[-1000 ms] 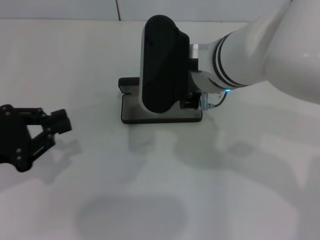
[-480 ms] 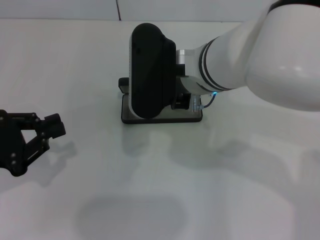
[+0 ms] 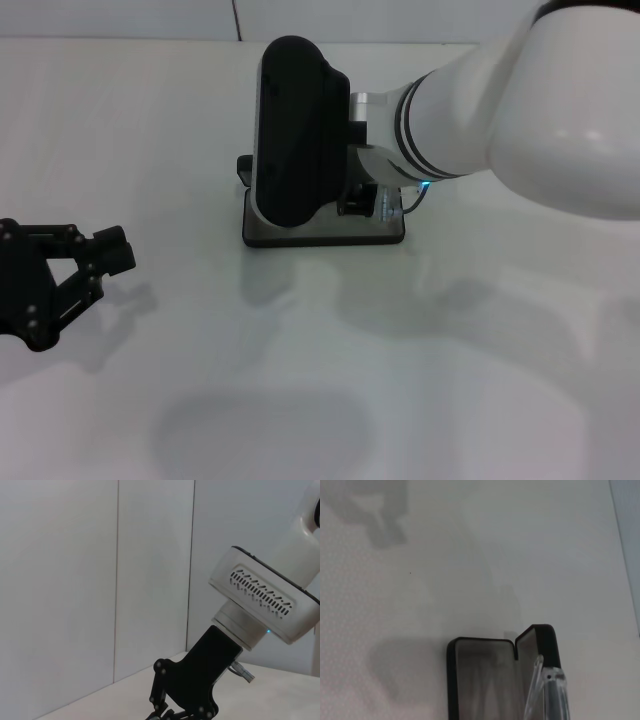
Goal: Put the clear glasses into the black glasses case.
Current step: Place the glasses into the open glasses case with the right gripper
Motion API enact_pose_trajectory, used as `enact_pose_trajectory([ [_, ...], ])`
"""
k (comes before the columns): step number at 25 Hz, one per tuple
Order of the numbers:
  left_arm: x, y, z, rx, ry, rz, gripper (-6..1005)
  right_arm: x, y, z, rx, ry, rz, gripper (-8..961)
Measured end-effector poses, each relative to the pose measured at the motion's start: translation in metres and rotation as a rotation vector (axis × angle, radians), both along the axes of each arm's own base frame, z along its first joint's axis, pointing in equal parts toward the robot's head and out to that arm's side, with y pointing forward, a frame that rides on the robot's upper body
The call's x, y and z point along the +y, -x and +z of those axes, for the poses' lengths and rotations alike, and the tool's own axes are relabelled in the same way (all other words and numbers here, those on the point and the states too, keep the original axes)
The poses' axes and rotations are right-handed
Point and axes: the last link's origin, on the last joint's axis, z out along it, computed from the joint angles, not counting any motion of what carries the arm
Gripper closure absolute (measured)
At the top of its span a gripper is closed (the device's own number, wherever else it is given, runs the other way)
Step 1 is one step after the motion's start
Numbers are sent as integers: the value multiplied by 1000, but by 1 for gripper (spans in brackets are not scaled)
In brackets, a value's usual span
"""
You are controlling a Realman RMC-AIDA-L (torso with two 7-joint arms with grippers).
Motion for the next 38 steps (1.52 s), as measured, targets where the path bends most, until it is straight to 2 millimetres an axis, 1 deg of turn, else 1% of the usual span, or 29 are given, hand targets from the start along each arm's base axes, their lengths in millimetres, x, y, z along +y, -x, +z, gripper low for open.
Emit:
enact_pose_trajectory([
  [11,0,0,-1,-3,1,1,872,4,-4,-2,-3,-12,-17,879],
  [38,-1,2,-4,0,1,13,871,0,-4,-9,-22,2,33,875],
])
